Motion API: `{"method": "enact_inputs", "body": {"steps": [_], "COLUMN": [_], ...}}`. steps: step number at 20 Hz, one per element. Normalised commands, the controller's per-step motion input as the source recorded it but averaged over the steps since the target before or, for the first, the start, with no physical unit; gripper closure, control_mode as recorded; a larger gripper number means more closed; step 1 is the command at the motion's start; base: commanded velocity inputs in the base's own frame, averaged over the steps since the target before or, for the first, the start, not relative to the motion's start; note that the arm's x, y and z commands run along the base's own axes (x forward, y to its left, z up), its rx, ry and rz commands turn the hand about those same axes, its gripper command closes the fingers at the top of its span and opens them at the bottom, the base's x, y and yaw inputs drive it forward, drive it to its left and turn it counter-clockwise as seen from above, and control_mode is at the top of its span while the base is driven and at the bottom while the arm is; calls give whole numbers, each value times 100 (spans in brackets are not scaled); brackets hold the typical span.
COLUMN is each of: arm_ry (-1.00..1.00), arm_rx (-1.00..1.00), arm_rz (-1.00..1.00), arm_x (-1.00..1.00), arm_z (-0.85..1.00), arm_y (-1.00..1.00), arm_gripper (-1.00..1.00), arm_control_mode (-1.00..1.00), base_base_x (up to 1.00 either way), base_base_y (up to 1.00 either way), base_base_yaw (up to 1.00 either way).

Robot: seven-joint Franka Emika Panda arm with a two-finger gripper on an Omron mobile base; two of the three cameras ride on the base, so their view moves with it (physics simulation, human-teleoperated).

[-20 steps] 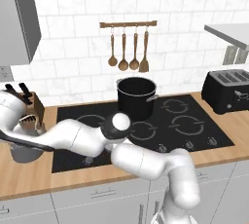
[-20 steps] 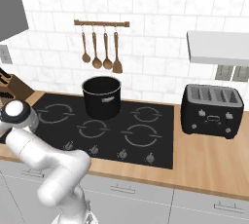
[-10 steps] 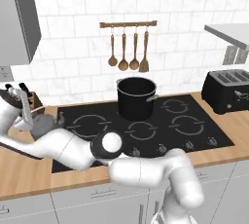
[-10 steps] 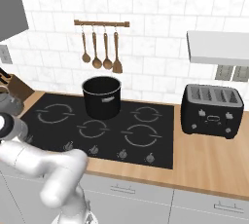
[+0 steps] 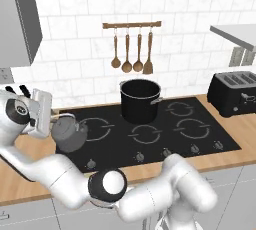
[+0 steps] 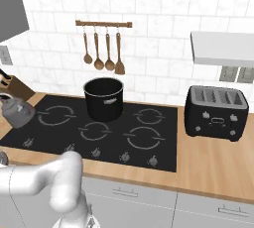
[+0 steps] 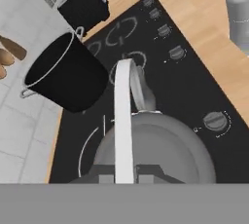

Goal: Pick the kettle from the counter and place it on a stove burner. Then turn the burner on.

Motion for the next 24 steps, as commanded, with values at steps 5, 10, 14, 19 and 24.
{"method": "enact_inputs", "body": {"steps": [5,10,14,19,24], "arm_ry": [-6,-1,0,0,3], "arm_rx": [4,20,29,31,11], "arm_rz": [-35,-11,0,0,-3], "arm_x": [-58,-53,-2,57,92], "arm_z": [57,53,29,0,-3], "arm_y": [-36,-46,-69,-55,-6], "arm_gripper": [100,100,100,100,100], "arm_control_mode": [-100,-100,-100,-100,-100], "base_base_x": [0,0,0,0,0], "base_base_y": [0,0,0,0,0], "base_base_yaw": [0,0,0,0,0]}}
